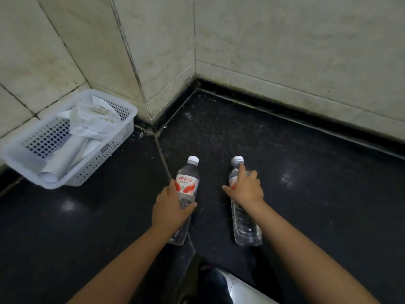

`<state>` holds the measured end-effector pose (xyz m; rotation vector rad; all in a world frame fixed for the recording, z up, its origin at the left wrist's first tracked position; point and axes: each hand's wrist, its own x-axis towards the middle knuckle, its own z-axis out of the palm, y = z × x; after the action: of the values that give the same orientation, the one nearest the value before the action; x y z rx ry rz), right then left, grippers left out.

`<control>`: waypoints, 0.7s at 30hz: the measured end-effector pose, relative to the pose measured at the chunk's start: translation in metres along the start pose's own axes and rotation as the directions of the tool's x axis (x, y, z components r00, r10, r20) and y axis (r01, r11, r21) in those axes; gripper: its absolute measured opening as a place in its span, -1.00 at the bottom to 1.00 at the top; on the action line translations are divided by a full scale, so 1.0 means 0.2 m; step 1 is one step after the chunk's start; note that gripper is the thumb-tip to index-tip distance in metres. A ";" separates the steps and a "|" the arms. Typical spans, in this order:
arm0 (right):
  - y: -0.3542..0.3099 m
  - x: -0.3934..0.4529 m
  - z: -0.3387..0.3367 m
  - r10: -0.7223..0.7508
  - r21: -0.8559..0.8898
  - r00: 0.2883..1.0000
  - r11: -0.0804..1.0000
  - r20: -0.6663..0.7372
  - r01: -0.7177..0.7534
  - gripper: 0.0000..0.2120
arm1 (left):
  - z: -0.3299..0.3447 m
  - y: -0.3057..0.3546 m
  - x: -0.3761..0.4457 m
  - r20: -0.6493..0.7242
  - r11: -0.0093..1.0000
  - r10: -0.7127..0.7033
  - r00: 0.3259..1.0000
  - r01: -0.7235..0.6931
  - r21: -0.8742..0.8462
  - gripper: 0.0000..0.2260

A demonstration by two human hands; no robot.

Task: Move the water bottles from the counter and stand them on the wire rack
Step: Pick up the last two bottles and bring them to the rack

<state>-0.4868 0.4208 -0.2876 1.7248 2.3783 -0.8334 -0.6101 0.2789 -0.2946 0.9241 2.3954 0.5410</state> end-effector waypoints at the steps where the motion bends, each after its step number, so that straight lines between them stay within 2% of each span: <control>1: -0.02 0.00 0.02 0.021 -0.038 1.000 0.999 -0.009 -0.021 -0.23 | 0.00 0.01 0.00 0.010 1.000 -0.009 1.000 0.009 0.028 -0.23; 6: -0.03 0.01 0.02 0.078 -0.073 0.997 0.994 0.019 -0.077 -0.24 | 0.02 0.15 0.06 0.031 0.980 -0.078 0.996 0.071 0.186 -0.21; 9: 0.00 -0.01 0.01 0.065 -0.078 0.996 0.995 0.068 -0.060 -0.24 | 0.07 0.18 0.07 -0.028 0.954 -0.121 0.992 0.124 0.273 -0.23; 12: 0.06 -0.10 0.03 0.021 -0.140 0.999 0.990 0.050 -0.014 -0.23 | 0.08 0.16 0.07 -0.075 0.940 -0.098 0.992 0.117 0.321 -0.27; 17: 0.21 -0.33 0.06 0.050 -0.083 0.999 0.995 0.001 -0.050 -0.29 | 0.08 0.15 -0.07 -0.048 0.898 0.061 0.997 -0.034 0.439 -0.31; 21: 0.37 -0.61 0.01 0.006 -0.003 0.997 1.000 -0.071 -0.007 -0.30 | 0.12 0.19 -0.30 0.032 0.908 0.199 0.980 -0.196 0.370 -0.34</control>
<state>-0.3760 0.3324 -0.2712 1.7894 2.4159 -0.7793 -0.5399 0.2672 -0.2750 1.3395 2.4705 0.1556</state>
